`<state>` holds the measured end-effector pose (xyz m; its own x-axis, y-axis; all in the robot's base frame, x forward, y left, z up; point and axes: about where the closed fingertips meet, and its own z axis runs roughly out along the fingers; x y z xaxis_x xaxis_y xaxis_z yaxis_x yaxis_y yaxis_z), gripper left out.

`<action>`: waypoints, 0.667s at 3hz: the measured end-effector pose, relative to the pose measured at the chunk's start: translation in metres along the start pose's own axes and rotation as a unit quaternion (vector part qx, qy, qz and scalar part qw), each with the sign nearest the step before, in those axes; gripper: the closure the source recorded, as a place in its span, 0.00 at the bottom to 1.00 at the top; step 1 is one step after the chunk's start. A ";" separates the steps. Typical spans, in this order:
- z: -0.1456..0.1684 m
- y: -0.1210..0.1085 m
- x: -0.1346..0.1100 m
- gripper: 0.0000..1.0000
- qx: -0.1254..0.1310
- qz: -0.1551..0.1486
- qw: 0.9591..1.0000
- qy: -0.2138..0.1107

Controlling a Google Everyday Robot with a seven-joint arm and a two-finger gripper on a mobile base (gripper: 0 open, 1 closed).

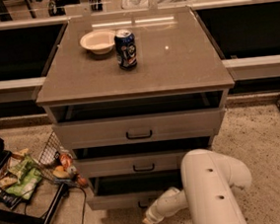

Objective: Close bottom drawer

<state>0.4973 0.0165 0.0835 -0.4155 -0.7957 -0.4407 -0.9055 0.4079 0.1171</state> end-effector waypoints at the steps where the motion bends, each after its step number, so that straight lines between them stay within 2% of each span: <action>1: 0.000 -0.003 -0.001 1.00 0.001 0.004 1.000 0.000; 2: -0.004 -0.019 -0.002 1.00 0.004 0.009 1.000 0.000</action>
Offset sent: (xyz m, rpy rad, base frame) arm 0.1492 -0.0859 -0.0066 0.0122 0.0198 -0.0584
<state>0.5150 0.0090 0.0858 -0.4325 -0.7883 -0.4377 -0.8967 0.4266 0.1177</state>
